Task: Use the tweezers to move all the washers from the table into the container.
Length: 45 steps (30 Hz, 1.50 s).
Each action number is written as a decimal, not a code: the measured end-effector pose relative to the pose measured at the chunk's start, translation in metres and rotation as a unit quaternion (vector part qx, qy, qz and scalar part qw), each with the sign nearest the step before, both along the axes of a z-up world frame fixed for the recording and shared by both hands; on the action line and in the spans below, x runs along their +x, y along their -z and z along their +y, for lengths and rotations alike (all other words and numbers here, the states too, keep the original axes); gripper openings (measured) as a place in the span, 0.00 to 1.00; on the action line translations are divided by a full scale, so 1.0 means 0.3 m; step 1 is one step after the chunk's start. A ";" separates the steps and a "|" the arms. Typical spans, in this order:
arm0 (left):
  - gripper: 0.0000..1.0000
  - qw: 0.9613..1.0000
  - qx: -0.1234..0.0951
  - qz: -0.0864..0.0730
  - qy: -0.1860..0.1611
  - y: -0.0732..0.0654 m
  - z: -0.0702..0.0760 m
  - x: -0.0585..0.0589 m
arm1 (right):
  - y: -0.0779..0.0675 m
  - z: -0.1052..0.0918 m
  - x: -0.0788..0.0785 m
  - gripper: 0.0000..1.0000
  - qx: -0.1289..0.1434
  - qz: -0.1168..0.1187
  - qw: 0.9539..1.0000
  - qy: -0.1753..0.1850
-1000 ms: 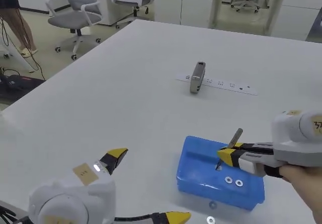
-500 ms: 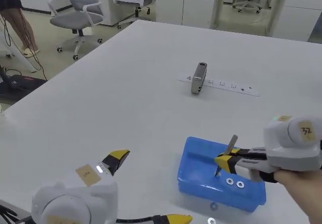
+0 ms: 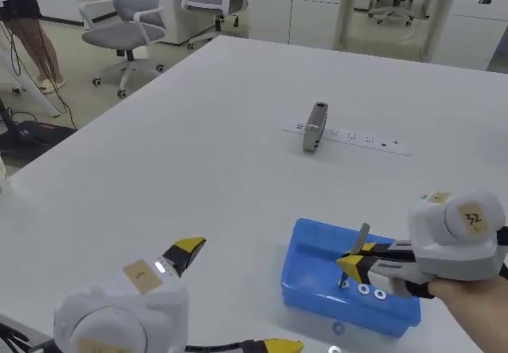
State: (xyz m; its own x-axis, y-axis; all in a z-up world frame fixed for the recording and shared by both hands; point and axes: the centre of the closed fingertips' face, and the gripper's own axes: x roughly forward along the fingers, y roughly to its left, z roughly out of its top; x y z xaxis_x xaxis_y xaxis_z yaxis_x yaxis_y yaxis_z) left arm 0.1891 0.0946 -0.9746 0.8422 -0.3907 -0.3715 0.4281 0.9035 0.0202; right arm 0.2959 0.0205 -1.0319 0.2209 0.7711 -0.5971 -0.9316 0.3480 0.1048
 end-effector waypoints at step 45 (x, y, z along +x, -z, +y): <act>0.99 1.000 -0.004 -0.004 0.003 -0.005 -0.005 0.001 | -0.101 -0.003 -0.025 0.04 0.055 -0.016 0.998 0.023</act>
